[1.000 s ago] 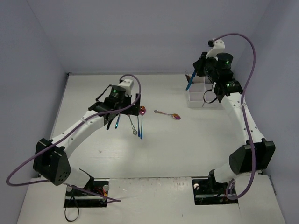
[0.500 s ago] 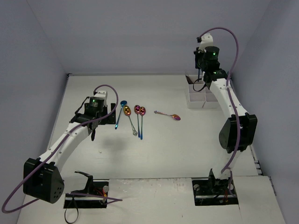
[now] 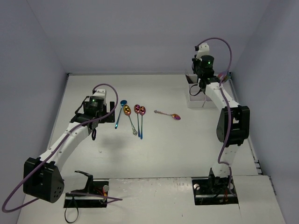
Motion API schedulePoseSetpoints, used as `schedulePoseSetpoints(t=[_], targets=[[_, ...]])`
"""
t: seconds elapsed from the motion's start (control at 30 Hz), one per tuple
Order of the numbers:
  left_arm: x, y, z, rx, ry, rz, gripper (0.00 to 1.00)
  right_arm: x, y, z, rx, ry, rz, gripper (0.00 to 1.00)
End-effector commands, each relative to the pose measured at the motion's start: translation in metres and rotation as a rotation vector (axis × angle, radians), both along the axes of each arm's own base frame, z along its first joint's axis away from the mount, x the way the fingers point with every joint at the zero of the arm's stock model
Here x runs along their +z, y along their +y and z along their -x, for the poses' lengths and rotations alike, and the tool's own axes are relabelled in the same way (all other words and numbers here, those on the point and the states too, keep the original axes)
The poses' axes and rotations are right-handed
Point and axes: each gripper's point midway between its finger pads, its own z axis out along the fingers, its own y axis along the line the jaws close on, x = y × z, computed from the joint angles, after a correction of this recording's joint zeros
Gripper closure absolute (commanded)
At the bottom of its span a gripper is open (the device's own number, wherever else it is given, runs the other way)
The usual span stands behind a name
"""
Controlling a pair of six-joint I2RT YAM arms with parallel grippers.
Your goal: Sort the eating utensils into containers
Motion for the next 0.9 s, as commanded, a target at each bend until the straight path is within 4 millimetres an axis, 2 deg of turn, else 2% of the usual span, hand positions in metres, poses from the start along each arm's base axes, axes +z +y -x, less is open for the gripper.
schedulePoseSetpoints(t=[0.0,0.13,0.23,0.43,0.53,0.67,0.77,0.87], targets=[[0.024,0.000,-0.012,0.005,-0.096,0.006,0.03,0.015,-0.005,-0.008,-0.022,-0.109,-0.025,1.00],[0.021,-0.001,-0.012,0.008,-0.087,0.009,0.03,-0.008,-0.005,-0.004,-0.023,-0.064,-0.020,0.98],[0.019,-0.003,-0.012,0.007,-0.075,0.015,0.03,-0.016,-0.003,-0.002,-0.008,-0.042,-0.022,0.94],[0.012,-0.004,-0.013,0.015,-0.038,0.018,0.03,-0.017,0.006,0.008,0.031,-0.021,-0.057,0.80],[0.009,-0.007,-0.013,0.007,-0.022,0.028,0.03,-0.016,0.015,0.015,0.079,-0.005,-0.080,0.68],[0.009,-0.010,-0.012,-0.005,-0.018,0.043,0.03,-0.003,0.020,0.029,0.099,-0.009,-0.117,0.60],[0.007,-0.015,-0.010,-0.026,-0.004,0.057,0.03,0.032,0.021,0.049,0.112,-0.054,-0.150,0.52],[0.000,-0.019,-0.010,-0.041,0.030,0.068,0.03,0.047,0.020,0.066,0.111,-0.052,-0.163,0.43]])
